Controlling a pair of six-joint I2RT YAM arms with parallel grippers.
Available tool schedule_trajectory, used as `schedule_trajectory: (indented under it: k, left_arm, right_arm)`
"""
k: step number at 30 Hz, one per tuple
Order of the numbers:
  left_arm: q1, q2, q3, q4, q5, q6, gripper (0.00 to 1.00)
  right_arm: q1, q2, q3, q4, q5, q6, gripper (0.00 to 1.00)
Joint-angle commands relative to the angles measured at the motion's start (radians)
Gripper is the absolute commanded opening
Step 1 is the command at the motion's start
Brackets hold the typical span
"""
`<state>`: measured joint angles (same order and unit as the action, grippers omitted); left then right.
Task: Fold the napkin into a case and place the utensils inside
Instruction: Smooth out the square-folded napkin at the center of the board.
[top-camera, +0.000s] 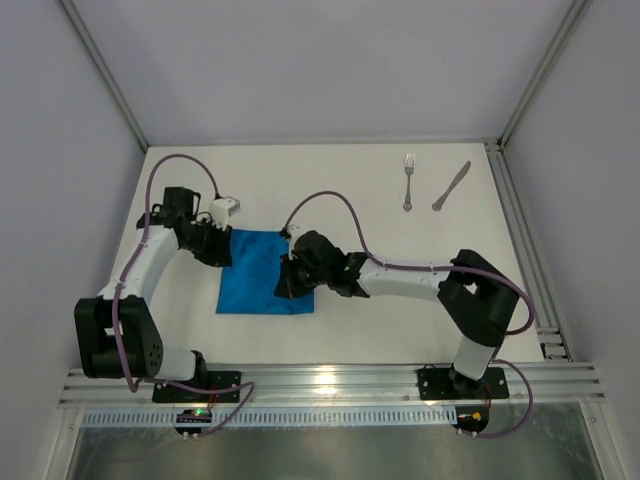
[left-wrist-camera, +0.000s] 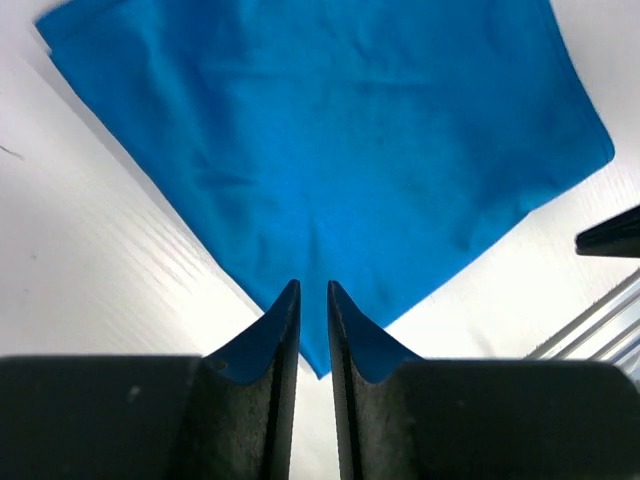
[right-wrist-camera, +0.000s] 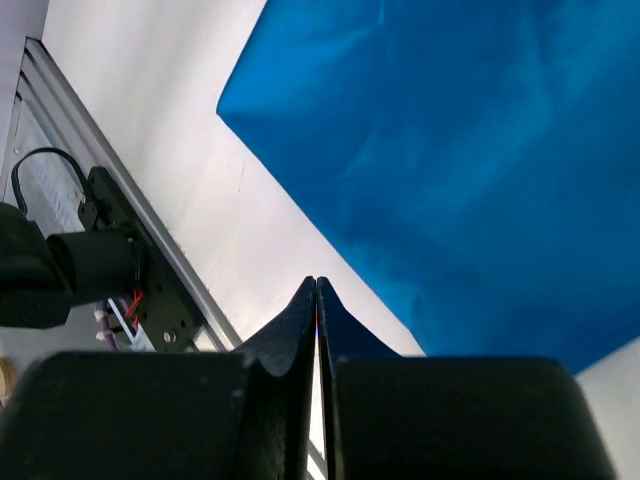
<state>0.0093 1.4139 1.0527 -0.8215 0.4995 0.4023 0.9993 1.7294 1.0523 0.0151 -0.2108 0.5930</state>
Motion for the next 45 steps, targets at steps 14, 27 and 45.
schedule_trajectory:
  k: [14,27,45]
  left_arm:
    - [-0.043,0.118,-0.223,0.036,-0.256,0.093,0.17]
    - [-0.042,0.119,-0.183,0.033,-0.194,0.089,0.15]
    - [-0.416,0.025,-0.238,0.027,-0.237,0.110,0.13]
  right_arm:
    - [-0.048,0.131,-0.127,0.114,0.057,0.145,0.04]
    - [-0.088,0.024,-0.149,0.026,0.051,0.077,0.04]
    - [-0.093,0.013,-0.150,0.054,0.062,0.105,0.04]
